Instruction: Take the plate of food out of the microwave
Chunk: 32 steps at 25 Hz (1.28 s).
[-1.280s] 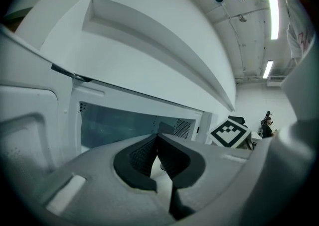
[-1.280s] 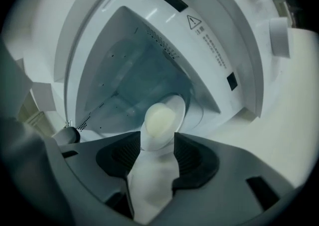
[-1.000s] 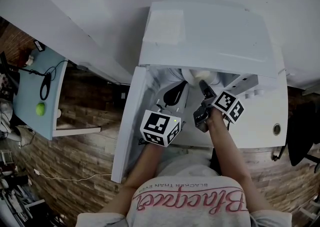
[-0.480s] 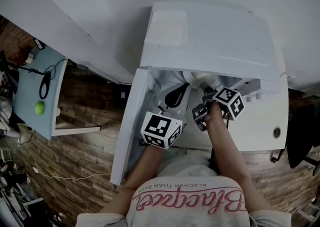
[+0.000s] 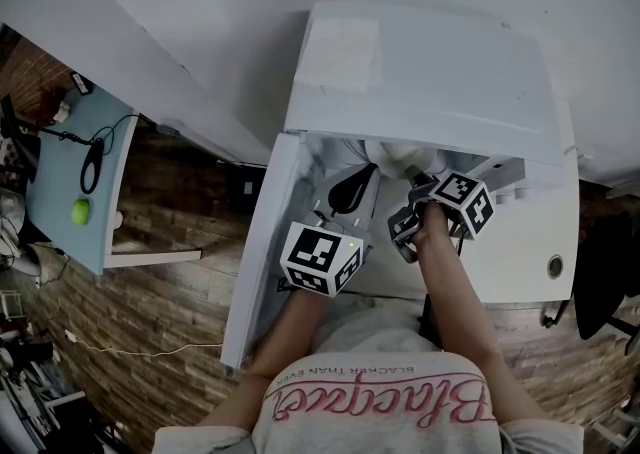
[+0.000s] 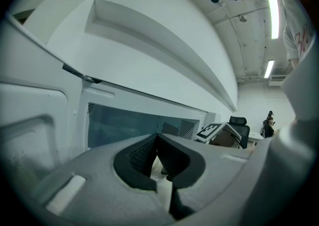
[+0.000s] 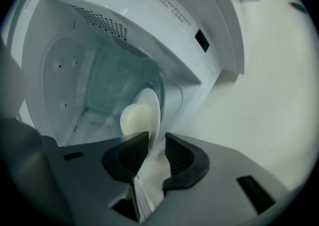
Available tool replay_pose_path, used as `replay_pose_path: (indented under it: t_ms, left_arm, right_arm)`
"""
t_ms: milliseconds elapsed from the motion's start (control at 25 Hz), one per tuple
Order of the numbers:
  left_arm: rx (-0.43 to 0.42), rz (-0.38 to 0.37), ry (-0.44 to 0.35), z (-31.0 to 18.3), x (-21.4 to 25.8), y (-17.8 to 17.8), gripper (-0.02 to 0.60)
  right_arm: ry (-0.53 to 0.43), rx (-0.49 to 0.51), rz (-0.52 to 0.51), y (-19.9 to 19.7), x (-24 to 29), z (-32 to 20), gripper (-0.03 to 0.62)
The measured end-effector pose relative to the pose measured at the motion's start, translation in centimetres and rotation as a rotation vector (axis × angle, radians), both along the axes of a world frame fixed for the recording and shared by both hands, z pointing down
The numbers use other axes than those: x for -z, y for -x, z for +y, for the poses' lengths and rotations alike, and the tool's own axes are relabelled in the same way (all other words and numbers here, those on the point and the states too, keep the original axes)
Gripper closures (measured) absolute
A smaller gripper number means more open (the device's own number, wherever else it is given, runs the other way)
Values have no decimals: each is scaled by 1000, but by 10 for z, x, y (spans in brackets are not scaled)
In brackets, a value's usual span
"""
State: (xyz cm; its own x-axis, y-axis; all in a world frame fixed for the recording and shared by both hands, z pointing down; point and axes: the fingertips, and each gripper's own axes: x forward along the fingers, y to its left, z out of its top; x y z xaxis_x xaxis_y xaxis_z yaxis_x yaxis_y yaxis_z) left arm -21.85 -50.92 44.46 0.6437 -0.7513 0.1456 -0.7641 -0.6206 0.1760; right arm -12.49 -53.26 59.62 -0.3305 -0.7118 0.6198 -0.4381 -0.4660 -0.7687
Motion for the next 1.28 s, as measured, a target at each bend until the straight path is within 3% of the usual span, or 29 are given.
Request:
replay_pose_path:
  t_ms: [120, 200, 440, 760, 1280]
  left_arm:
    - [-1, -1, 2, 1, -1, -1, 575]
    - [-6, -1, 1, 3, -1, -2, 575]
    - [-13, -2, -3, 4, 0, -4, 575]
    - [-24, -1, -3, 8, -1, -7, 575]
    - [-46, -7, -6, 20, -4, -16, 575]
  right_arm:
    - [-41, 11, -63, 1, 4, -4, 534]
    - [-48, 13, -117, 4, 4, -5, 542]
    - [-78, 1, -193, 6, 5, -4, 556]
    - [-213, -28, -305, 10, 13, 2, 572]
    - [-354, -92, -394, 0, 12, 21, 576]
